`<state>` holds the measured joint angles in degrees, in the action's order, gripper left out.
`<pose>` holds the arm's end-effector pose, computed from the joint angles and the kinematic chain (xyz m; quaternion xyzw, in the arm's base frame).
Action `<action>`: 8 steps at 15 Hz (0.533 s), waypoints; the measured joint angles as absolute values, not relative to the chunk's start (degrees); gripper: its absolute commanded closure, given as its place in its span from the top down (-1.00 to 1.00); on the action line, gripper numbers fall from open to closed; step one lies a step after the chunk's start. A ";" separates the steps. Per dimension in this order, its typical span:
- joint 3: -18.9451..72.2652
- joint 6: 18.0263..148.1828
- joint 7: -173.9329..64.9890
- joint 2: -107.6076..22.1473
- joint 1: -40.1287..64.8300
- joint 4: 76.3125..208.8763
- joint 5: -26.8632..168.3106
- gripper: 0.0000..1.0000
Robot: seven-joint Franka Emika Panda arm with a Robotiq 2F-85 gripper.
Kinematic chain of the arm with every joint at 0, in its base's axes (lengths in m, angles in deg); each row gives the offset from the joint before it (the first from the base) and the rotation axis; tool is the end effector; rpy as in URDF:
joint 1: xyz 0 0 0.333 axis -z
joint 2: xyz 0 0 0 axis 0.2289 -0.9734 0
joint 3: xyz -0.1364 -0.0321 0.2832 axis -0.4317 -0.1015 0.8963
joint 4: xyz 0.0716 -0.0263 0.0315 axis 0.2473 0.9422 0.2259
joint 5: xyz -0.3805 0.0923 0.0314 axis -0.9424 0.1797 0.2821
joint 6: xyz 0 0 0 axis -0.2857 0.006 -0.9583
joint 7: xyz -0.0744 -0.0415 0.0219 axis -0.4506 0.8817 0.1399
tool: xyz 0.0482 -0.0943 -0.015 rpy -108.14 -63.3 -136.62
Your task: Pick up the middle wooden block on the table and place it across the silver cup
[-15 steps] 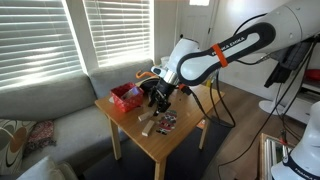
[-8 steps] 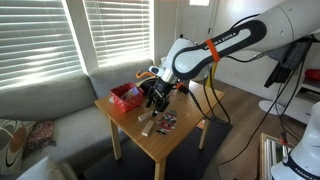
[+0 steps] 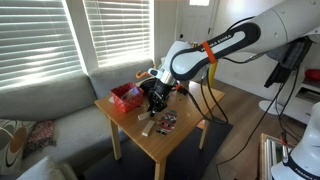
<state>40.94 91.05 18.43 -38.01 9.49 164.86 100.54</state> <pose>0.5995 0.1436 0.3870 -0.8319 -0.5061 -0.2039 0.1015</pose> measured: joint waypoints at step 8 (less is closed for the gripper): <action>39.50 80.51 1.71 -28.03 9.37 164.97 88.92 -0.86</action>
